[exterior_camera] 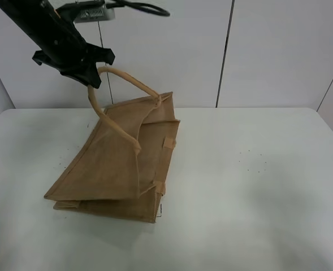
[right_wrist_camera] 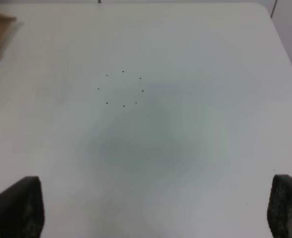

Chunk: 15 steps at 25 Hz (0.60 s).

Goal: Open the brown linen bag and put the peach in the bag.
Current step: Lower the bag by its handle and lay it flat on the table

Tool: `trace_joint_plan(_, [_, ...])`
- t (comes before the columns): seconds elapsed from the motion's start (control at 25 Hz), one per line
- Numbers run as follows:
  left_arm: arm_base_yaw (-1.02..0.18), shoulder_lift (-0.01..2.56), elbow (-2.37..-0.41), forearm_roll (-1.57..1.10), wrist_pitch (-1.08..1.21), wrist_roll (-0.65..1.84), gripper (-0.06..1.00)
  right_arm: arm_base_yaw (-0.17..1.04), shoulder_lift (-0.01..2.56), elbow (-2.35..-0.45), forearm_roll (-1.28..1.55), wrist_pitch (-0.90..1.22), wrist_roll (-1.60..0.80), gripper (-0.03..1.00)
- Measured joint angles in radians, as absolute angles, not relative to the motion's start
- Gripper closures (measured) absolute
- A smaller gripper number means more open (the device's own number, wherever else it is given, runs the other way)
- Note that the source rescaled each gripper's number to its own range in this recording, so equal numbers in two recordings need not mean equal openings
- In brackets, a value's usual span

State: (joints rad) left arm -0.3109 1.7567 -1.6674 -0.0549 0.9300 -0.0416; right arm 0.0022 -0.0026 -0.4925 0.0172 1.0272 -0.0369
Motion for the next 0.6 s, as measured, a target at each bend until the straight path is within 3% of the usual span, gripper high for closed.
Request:
trace_joint_plan(0.36, [-0.311, 1.757, -1.434, -0.114, 0.643, -0.049, 0.94, 0.002, -0.003, -0.493, 0.017, 1.027, -0.037, -0.03])
trace_joint_plan(0.6, [-0.311, 1.832, -1.411, -0.131, 0.597, -0.047, 0.94, 0.002, -0.003, -0.493, 0.017, 1.027, -0.037, -0.03])
